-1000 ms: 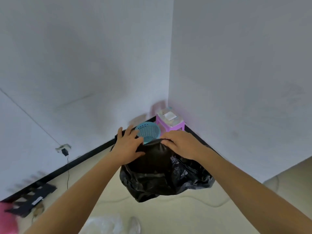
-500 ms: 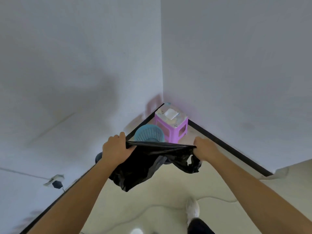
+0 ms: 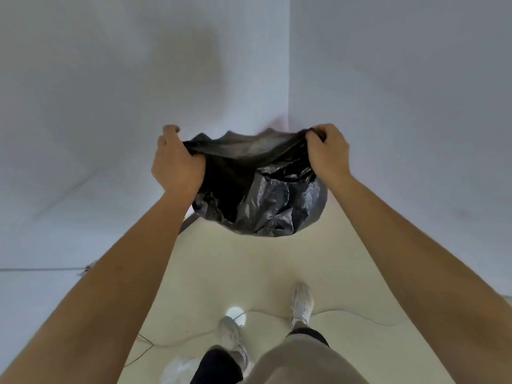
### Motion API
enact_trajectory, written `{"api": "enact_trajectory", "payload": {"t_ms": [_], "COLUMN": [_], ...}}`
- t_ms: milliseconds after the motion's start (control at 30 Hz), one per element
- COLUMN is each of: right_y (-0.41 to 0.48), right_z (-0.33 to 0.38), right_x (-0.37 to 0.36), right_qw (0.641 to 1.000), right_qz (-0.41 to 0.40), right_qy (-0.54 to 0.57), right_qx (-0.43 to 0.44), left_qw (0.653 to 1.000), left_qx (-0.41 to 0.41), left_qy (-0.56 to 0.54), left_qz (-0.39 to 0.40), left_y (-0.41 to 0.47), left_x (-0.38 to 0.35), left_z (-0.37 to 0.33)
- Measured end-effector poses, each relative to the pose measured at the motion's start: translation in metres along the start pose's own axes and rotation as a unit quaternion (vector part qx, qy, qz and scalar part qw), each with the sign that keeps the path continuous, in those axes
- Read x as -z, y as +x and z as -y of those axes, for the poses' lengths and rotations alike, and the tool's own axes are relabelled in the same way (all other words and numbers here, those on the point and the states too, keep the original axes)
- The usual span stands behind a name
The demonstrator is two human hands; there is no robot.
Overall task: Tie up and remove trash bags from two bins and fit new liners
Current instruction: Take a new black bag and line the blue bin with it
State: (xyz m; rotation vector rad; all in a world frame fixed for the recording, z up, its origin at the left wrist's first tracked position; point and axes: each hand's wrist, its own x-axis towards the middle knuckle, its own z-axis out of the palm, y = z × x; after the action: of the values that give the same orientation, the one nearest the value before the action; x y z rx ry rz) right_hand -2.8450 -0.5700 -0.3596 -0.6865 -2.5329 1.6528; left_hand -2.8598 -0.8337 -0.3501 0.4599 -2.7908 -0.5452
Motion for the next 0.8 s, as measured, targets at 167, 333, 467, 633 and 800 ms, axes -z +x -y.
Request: {"api": "enact_trajectory", "payload": {"t_ms": [167, 333, 467, 633, 800], "right_y": [0.023, 0.008, -0.015, -0.012, 0.025], "right_z": [0.005, -0.08, -0.151, -0.217, -0.3], "right_x": [-0.033, -0.088, -0.141, -0.202, -0.275], "right_qw": [0.993, 0.995, 0.983, 0.972, 0.947], "right_qz": [-0.088, -0.006, 0.049, 0.074, 0.237], "right_qy": [0.019, 0.026, -0.083, -0.173, -0.211], "right_qx": [0.073, -0.093, -0.159, -0.142, -0.055], "left_qw": [0.988, 0.97, 0.944, 0.926, 0.899], "left_qx": [0.107, 0.052, -0.003, -0.043, -0.067], "left_qy": [-0.107, 0.014, -0.002, -0.015, -0.046], "left_qz": [0.016, 0.237, 0.329, 0.376, 0.43], "left_y": [0.036, 0.005, -0.022, -0.032, -0.042], "left_x": [-0.036, -0.117, -0.17, -0.23, -0.335], "left_z": [0.018, 0.091, 0.147, 0.185, 0.226]}}
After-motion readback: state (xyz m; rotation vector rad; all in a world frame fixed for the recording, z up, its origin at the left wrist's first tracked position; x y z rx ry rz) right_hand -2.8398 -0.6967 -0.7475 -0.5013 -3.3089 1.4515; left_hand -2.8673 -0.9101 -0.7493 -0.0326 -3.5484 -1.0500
